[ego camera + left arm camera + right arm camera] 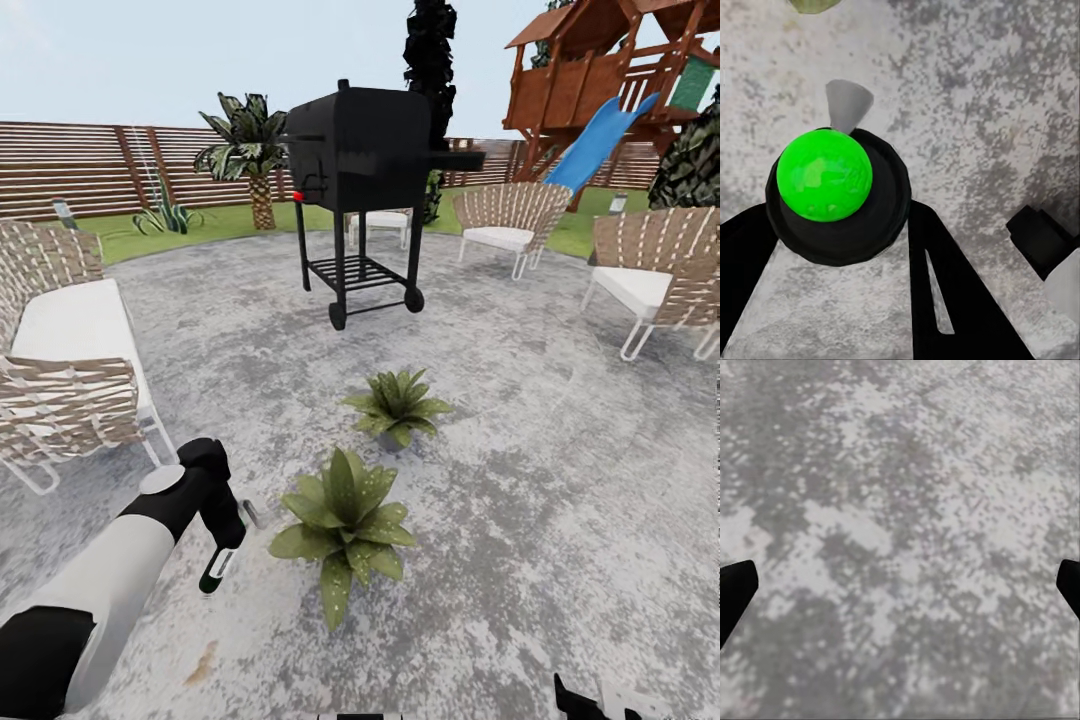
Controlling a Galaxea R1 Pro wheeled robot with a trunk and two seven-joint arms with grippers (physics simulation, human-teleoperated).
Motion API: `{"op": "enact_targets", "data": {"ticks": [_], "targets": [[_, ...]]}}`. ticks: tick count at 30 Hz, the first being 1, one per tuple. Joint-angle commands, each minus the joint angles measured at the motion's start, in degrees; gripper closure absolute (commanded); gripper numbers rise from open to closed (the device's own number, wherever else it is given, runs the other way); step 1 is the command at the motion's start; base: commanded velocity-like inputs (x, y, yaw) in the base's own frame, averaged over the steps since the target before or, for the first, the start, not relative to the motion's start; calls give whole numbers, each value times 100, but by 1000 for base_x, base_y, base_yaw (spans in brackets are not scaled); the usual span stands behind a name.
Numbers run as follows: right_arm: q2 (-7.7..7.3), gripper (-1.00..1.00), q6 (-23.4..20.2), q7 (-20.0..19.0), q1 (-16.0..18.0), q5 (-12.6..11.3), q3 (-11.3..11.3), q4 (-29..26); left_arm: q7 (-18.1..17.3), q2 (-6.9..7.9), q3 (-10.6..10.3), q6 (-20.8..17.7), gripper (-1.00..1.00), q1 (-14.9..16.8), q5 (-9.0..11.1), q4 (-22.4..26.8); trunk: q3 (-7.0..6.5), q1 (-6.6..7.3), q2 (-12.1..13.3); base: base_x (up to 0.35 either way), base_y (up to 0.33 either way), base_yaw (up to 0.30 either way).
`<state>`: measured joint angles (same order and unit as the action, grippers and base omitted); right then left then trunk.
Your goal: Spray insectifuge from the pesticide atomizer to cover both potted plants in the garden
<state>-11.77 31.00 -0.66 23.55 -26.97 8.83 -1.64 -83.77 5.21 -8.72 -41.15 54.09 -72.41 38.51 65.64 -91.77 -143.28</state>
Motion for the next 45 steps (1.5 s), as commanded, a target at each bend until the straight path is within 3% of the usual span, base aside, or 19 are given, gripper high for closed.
{"op": "enact_targets", "data": {"ticks": [1,4,8,11,13,14,17,20,22,33,45], "targets": [[-1,-100,20,-7,5,-57,49,6,-42,6,-24,-60,100,-4,-19,8,5,-1,-2,179,292,-250],[-1,-100,20,-8,4,-58,49,6,-48,-11,-20,-60,100,-18,-19,14,5,-1,-2,79,181,-260],[-1,-100,20,-7,4,-61,49,6,-53,-182,-35,-84,100,14,-31,12,5,-1,-2,8,19,-264],[-1,-100,20,-7,2,-62,49,6,-165,-205,-43,-297,100,292,-14,-40,5,-1,-2,1,2,-264],[4,-100,20,-8,2,-63,49,6,-424,-211,-99,-356,100,591,-35,-153,5,-1,-2,0,0,-261],[6,-100,20,-6,5,-63,49,6,-601,-212,-214,-371,100,733,-140,-284,5,-1,-2,0,0,-175],[3,-100,28,-15,4,-52,53,10,-623,-213,-458,-379,100,956,-597,-536,5,-1,-2,0,0,-66],[-17,-100,29,-21,1,-38,57,14,-623,-205,-514,-363,100,999,-964,-534,5,-1,-2,0,0,-11],[-25,-100,29,-21,1,-31,57,18,-623,-195,-524,-357,100,977,-1035,-523,5,-1,-2,0,0,-1],[-19,-100,29,-20,1,-36,57,15,-623,-219,-501,-358,100,937,-1037,-511,5,-1,-2,-146,89,-4],[-18,-100,29,-13,6,-38,51,15,-623,-217,-463,-368,100,923,-997,-212,5,-1,-2,1,315,-243]]}}
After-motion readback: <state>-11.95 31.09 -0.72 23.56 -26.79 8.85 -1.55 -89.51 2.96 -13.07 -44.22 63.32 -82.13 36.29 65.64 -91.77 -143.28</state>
